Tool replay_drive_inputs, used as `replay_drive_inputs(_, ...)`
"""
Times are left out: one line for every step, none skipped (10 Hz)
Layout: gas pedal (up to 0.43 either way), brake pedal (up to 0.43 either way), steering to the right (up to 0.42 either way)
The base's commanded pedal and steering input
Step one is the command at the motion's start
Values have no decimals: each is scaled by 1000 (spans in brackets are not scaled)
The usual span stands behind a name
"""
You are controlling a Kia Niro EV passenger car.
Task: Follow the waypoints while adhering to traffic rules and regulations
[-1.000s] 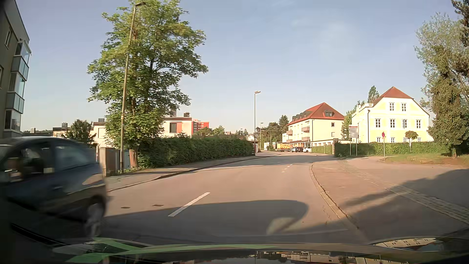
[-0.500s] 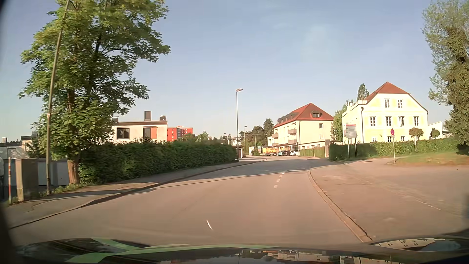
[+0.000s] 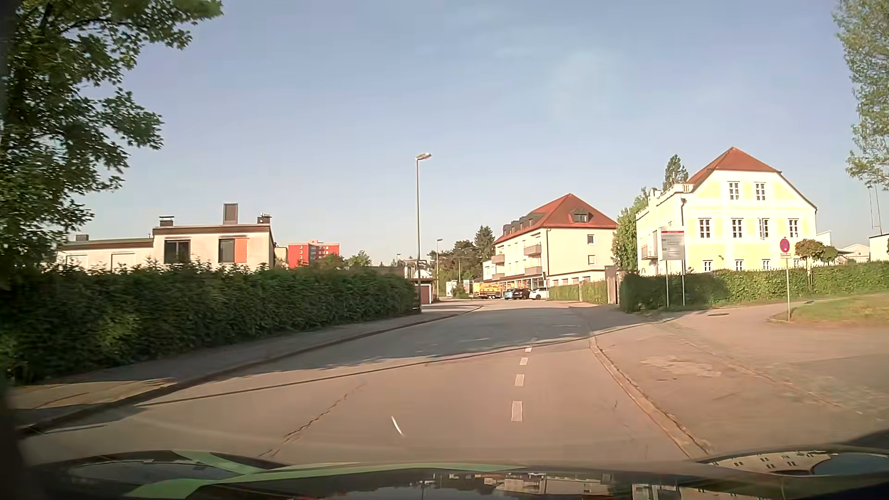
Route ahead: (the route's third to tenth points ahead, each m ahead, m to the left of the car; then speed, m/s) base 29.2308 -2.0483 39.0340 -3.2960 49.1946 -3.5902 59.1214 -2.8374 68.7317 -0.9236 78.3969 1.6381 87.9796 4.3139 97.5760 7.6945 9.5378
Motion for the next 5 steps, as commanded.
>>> replay_drive_inputs(138, 0, 47)
replay_drive_inputs(138, 0, 47)
replay_drive_inputs(138, 0, 47)
replay_drive_inputs(138, 0, 47)
replay_drive_inputs(138, 0, 48)
